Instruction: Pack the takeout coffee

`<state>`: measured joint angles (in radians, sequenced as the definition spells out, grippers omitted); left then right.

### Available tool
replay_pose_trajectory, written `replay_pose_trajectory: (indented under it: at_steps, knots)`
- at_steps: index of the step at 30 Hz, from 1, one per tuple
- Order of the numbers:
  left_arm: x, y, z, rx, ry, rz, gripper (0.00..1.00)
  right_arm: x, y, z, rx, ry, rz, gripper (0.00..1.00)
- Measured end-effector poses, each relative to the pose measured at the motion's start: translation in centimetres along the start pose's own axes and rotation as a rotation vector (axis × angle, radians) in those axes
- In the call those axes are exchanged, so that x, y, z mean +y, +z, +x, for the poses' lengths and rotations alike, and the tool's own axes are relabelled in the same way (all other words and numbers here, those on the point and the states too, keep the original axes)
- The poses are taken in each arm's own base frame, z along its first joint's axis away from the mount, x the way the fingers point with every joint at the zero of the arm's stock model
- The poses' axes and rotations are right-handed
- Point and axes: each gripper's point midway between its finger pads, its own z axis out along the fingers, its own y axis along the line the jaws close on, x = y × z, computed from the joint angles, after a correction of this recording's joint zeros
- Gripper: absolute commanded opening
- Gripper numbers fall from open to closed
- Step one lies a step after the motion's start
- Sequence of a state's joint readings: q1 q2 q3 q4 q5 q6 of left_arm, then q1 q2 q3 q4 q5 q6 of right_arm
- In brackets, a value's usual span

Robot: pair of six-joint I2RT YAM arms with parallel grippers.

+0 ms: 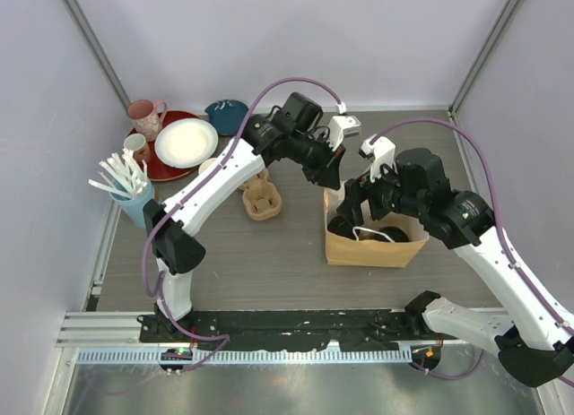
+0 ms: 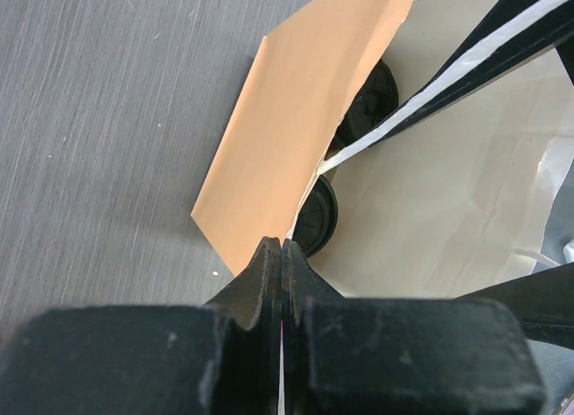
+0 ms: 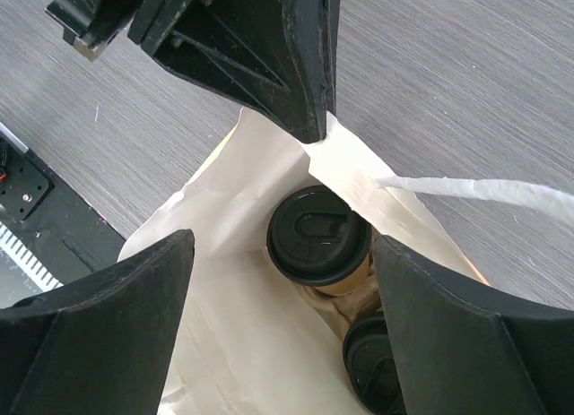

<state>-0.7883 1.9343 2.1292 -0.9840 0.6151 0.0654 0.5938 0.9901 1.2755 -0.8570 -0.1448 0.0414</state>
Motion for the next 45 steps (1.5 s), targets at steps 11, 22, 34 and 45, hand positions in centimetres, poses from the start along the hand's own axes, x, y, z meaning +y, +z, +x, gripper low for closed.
replay_pose_trajectory:
  at_steps: [11, 22, 34, 45]
  knots:
    - [-0.1, 0.0, 0.0, 0.001, 0.001, 0.001, 0.0, -0.2, -0.1, 0.3, -0.001, -0.001, 0.013, 0.86]
    - [-0.1, 0.0, 0.3, 0.01, -0.005, 0.001, 0.0, -0.7, -0.1, 2.4, 0.023, 0.002, 0.032, 0.86]
    - [-0.1, 0.0, 0.4, 0.017, -0.01, -0.002, 0.0, -0.9, -0.7, 4.3, 0.081, 0.01, 0.046, 0.86]
    - [-0.1, 0.0, 0.5, 0.018, -0.007, -0.002, 0.0, -1.0, -1.7, 5.0, 0.112, 0.01, 0.057, 0.86]
